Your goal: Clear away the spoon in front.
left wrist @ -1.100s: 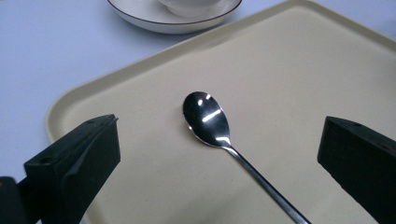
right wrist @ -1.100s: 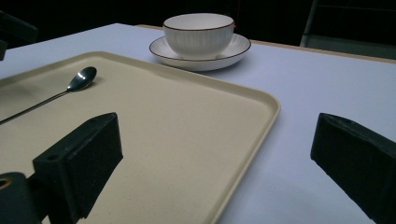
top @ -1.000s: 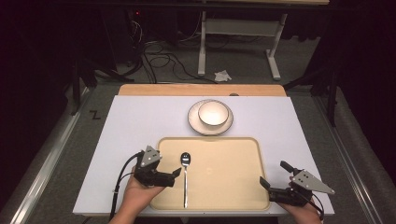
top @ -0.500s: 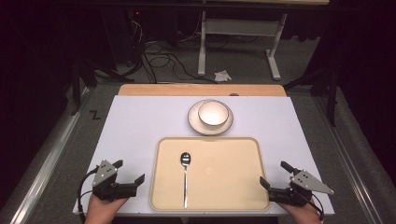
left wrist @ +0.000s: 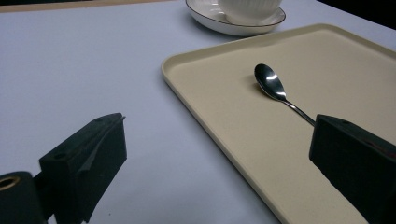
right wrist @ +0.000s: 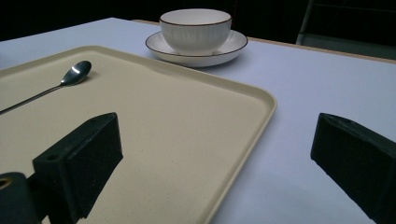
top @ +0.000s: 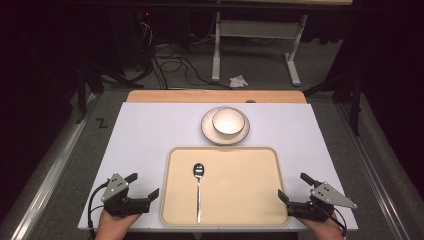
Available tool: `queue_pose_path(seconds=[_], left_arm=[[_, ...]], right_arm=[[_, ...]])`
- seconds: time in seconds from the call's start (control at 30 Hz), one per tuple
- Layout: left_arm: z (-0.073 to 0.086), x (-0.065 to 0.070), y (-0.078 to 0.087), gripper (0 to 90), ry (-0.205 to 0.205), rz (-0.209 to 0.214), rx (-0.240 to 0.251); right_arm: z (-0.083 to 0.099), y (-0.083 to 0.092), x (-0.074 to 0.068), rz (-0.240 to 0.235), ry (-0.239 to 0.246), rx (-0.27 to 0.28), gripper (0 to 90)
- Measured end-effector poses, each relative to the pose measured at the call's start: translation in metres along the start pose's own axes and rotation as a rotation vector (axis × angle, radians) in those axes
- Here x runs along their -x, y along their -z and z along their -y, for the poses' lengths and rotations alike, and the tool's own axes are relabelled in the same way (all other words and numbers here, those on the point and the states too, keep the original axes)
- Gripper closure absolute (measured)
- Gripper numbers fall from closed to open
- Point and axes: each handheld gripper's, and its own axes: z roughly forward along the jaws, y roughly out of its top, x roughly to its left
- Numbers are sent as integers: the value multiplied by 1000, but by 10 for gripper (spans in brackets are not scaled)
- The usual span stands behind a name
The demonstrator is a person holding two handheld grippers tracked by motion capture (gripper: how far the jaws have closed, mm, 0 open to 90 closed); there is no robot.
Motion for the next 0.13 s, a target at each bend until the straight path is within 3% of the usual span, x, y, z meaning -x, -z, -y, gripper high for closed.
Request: queue_pose_path(seconds=[0.13], left_arm=[[1, -3, 1, 50, 25, -11, 3]], right_arm=[[0, 0, 0, -4, -1, 3, 26]])
